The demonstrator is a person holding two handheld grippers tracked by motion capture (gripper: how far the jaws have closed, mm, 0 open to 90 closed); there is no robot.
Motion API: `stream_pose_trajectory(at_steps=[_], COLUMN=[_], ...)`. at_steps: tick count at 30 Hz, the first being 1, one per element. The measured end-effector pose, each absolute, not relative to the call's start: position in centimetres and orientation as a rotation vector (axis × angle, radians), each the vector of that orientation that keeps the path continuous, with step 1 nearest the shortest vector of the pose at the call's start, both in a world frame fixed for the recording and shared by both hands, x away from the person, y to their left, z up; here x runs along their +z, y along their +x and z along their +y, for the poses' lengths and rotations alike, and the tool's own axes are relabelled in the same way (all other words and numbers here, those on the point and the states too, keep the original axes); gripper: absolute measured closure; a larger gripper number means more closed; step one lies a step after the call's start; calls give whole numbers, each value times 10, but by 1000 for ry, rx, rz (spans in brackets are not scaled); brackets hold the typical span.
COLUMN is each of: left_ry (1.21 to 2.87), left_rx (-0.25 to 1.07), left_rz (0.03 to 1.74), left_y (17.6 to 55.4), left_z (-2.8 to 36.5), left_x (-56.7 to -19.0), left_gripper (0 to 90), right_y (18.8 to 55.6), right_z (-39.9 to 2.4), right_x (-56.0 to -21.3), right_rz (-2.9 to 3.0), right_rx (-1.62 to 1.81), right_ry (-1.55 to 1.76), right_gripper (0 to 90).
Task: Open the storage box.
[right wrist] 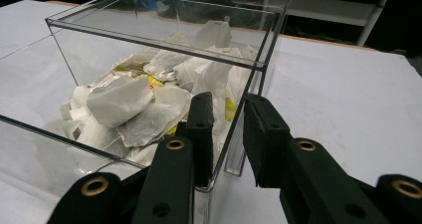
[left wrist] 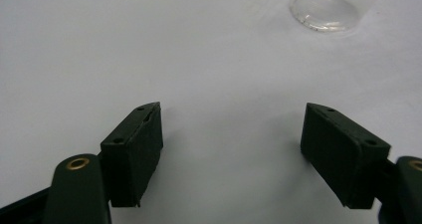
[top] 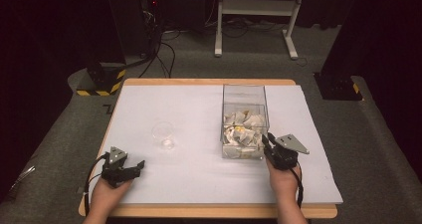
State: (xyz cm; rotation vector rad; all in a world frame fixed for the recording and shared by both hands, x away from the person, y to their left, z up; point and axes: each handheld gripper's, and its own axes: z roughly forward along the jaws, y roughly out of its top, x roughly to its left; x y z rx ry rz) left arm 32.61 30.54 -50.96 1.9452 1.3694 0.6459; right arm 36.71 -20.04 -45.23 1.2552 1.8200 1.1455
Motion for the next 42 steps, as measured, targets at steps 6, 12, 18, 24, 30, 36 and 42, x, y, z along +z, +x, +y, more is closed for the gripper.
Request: stream_pose_trajectory(at_steps=[6,12,18,24,30,36,42], left_ry=[1946,1947,1947,1949,1947,1947,1992], left_rx=[647,645,643,637,635,635,717], left_rz=[1369,1369,1370,1372,1372,1373,1319], left_y=[326,326,326,327,327,327,323], left_z=[305,305,305,306,306,306,300], left_x=[-510,-509,-509,-509,-509,-509,-508], left_gripper=[249,249,250,248,248,248,263], right_y=[361,354,347,340,334,330,326], right_z=[-201,-201,-200,-201,-200,-199,-200], right_x=[-453,-453,-453,-454,-454,-454,-454], right_rz=[1829,1834,1838,1843,1842,1847,1850], right_rx=[1136,1127,1118,1116,1111,1103,1103], right_ry=[1248,1242,1237,1232,1232,1227,1223], right_gripper=[748,749,749,750,751,753,754])
